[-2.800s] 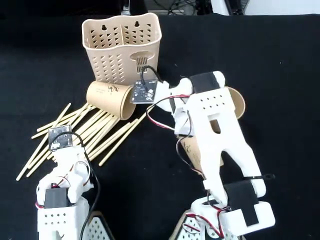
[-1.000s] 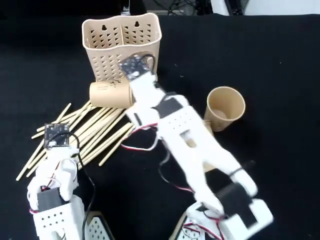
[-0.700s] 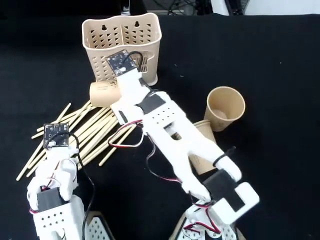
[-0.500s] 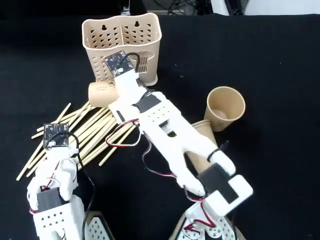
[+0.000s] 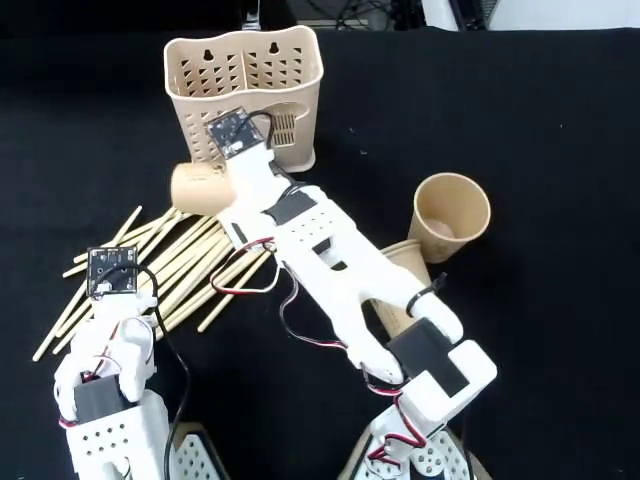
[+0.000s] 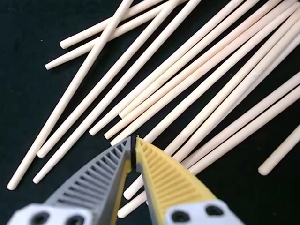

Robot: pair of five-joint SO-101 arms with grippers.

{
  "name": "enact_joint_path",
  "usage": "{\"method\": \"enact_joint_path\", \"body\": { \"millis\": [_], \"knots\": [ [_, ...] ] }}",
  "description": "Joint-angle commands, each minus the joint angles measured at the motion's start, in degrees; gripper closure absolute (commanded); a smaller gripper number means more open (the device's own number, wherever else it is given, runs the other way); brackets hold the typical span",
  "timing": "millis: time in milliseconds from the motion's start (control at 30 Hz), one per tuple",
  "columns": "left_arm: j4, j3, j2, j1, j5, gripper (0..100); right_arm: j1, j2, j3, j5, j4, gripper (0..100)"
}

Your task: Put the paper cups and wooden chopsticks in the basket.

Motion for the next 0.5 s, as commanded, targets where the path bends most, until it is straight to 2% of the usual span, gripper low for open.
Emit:
{"method": "enact_joint_path", "body": {
  "millis": [0,267,467],
  "knots": [
    [-0.18,0.75,-0.44,-0.48,-0.35,96,-0.7,-1.54,-1.27,2.29,-0.79,98.7],
    [-0.18,0.75,-0.44,-0.48,-0.35,96,-0.97,-15.69,10.24,2.81,-0.79,98.6],
    [-0.18,0.75,-0.44,-0.48,-0.35,96,-0.7,-35.65,21.93,11.69,3.78,98.6]
  ]
}}
